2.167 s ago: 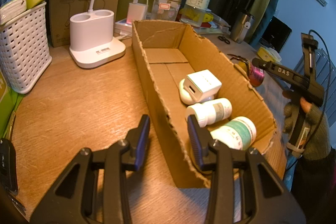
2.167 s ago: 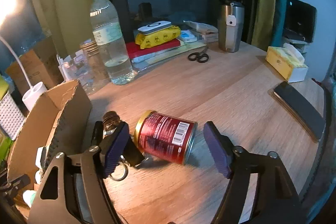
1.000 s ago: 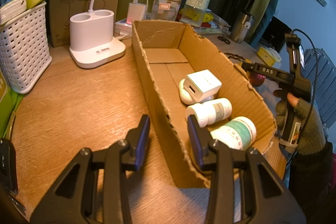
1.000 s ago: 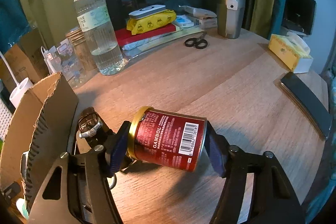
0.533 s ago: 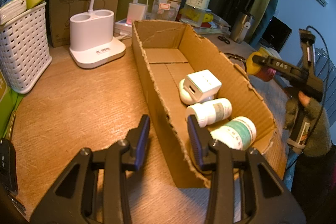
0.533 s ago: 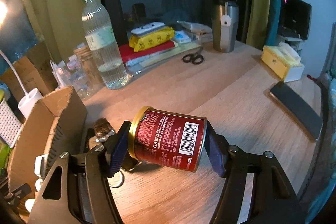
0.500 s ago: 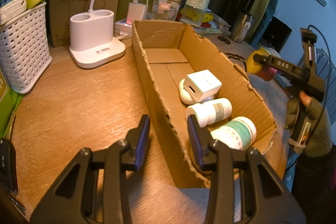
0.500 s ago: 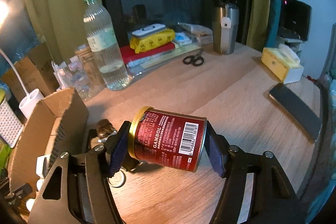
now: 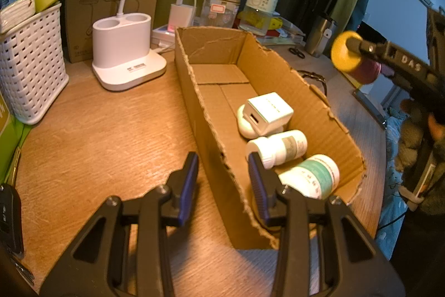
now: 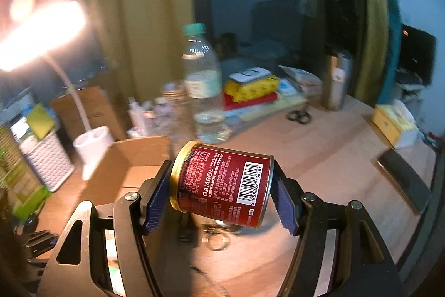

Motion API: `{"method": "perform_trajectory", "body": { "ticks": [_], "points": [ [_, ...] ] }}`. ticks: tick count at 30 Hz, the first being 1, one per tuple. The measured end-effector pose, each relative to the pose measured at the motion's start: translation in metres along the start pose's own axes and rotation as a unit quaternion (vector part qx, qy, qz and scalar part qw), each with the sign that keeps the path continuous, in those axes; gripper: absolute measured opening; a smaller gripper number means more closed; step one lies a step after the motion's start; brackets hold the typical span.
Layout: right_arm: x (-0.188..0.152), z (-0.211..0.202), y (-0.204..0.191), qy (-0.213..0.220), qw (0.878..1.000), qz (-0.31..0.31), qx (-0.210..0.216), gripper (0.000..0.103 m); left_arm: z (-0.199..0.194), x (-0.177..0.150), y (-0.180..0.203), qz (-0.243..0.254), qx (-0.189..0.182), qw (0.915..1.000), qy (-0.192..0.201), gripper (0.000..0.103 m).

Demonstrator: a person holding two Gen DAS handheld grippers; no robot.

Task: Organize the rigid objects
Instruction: 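Carry the red can over the box with the right tool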

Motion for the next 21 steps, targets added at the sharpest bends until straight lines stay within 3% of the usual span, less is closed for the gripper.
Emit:
{"method": "perform_trajectory", "body": {
  "ticks": [10,21],
  "points": [
    [-0.003,0.002,-0.067,0.001,0.996,-0.054,0.073,0.070,0.000,0.000,0.000,0.000,0.000,1.0000,0.000,0.039],
    [-0.007,0.011,-0.097,-0.007,0.990,-0.078,0.113,0.070,0.000,0.000,0.000,0.000,0.000,1.0000,0.000,0.039]
  ]
}}
Point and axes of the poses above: each gripper's, at about its wrist camera, not at the fingertips, and z roughly the way its jaws point, y to its right, x to its top, the point moved 9 cm from there along z, roughly the way its jaws point, and after that the axes turned 7 degrees about y, right-handed, at the moved point
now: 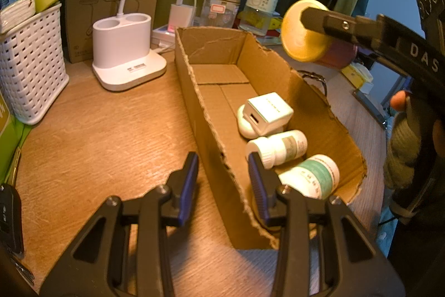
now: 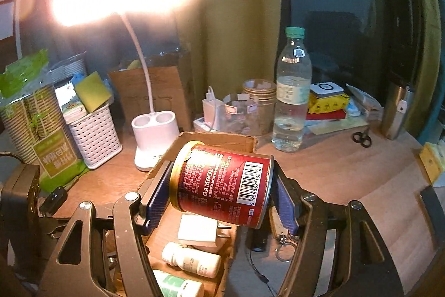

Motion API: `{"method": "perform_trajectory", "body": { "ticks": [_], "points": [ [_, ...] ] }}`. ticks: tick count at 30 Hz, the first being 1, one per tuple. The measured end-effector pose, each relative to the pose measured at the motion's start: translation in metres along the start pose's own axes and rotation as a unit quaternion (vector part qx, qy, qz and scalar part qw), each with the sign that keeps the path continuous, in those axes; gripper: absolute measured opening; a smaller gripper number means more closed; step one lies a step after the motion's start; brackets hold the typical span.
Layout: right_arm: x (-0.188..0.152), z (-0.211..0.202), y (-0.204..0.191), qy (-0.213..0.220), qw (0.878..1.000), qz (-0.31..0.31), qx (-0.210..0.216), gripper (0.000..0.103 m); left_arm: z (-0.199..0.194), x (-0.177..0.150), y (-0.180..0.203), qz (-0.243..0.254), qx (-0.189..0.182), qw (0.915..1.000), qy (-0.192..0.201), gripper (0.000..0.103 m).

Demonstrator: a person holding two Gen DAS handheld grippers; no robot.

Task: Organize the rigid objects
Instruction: 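Carry the red can over the box with the right tool, then lower the red can into the box and open the right tool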

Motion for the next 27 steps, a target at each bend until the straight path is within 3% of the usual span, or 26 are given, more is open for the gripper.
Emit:
{"method": "perform_trajectory", "body": {
  "ticks": [22,27],
  "points": [
    [-0.015,0.031,-0.028,-0.038,0.998,-0.039,0.033,0.070,0.000,0.000,0.000,0.000,0.000,1.0000,0.000,0.039],
    [-0.015,0.032,-0.030,-0.037,0.998,-0.046,0.035,0.075,0.000,0.000,0.000,0.000,0.000,1.0000,0.000,0.039]
  ]
}}
Point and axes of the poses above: each gripper's, at about its wrist camera, not at the fingertips, and z roughly the way its jaws point, y to its right, x to its top, the point moved 9 cm from there along z, roughly the way its jaws point, and after that the axes turned 7 degrees about y, right-handed, at the moved point
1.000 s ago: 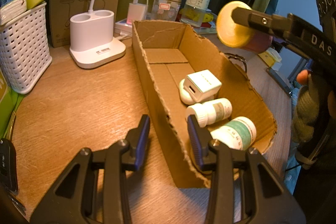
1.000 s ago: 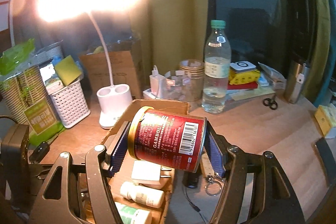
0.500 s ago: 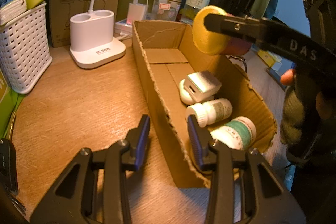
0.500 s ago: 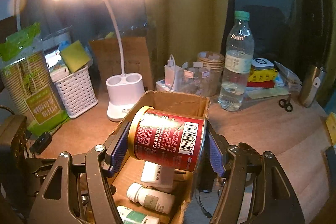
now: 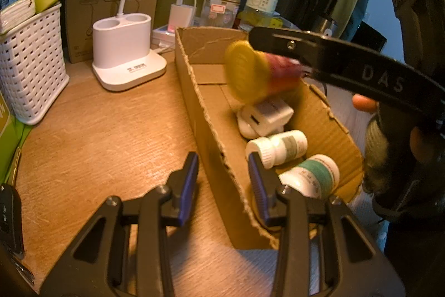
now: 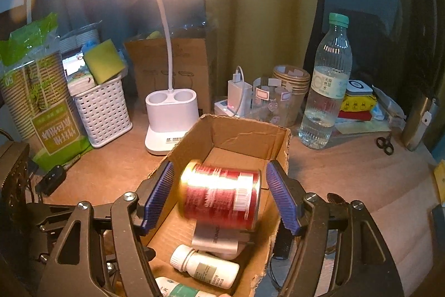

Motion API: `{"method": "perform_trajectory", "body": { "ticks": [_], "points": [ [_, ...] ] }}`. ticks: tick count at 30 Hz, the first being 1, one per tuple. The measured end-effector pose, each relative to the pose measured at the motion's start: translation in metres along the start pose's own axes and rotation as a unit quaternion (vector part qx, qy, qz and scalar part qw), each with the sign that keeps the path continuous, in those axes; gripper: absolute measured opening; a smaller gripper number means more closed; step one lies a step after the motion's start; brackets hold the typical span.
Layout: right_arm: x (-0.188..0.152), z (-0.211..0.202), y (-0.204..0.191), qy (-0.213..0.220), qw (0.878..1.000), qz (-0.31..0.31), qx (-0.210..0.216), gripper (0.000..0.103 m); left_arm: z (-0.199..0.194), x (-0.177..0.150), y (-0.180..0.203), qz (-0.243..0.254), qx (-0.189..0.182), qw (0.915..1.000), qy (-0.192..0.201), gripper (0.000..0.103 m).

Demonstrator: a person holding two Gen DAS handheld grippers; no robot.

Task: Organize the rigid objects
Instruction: 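Lower the red can into the box and open the right tool, then move the right tool to the brown leather watch on the desk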

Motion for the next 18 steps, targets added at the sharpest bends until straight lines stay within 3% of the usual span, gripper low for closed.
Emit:
{"method": "perform_trajectory", "body": {
  "ticks": [18],
  "points": [
    [0.003,-0.027,0.031,0.025,0.999,0.028,-0.036,0.077,-0.001,0.000,0.000,0.000,0.000,1.0000,0.000,0.039]
  ]
}}
Point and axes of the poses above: each gripper's, at about its wrist camera, not at the fingertips, and z roughly the way its jaws point, y to its right, x to its top, the point moved 9 cm from there along z, roughly the way its jaws point, and after that the axes turned 7 degrees about y, right-handed, at the moved point
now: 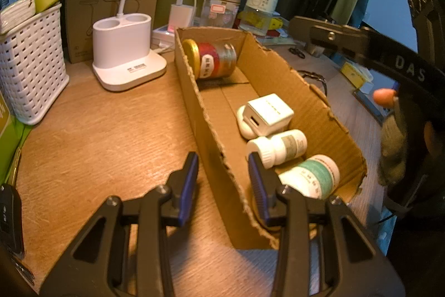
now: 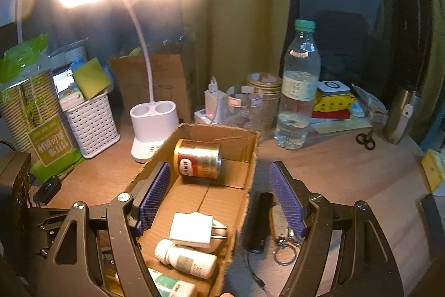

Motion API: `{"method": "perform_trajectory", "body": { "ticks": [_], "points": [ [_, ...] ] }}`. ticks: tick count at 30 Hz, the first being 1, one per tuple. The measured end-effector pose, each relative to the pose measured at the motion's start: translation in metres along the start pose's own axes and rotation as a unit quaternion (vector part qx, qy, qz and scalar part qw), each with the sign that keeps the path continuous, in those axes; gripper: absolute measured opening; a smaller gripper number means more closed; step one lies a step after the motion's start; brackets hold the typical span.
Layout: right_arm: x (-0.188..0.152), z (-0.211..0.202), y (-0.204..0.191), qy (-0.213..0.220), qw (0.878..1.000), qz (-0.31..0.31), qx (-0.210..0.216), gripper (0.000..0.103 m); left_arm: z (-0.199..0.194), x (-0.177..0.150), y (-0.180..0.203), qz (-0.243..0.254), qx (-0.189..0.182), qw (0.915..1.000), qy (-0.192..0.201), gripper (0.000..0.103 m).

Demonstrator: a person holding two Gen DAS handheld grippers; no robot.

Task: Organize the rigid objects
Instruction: 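Move the right tool to the brown leather watch on the desk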

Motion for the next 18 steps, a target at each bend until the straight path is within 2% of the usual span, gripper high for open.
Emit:
{"method": "perform_trajectory", "body": {
  "ticks": [18],
  "points": [
    [-0.017,-0.029,0.068,0.014,0.996,0.053,-0.068,0.077,0.000,0.000,0.000,0.000,0.000,1.0000,0.000,0.039]
  ]
}}
Point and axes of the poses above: each gripper's, at about its wrist camera, not at the fingertips, and z roughly the way its jaws point, y to its right, x to its top, the point moved 9 cm from there along z, roughly the way its jaws point, and after that the axes turned 7 degrees about y, right-handed, at the moved point
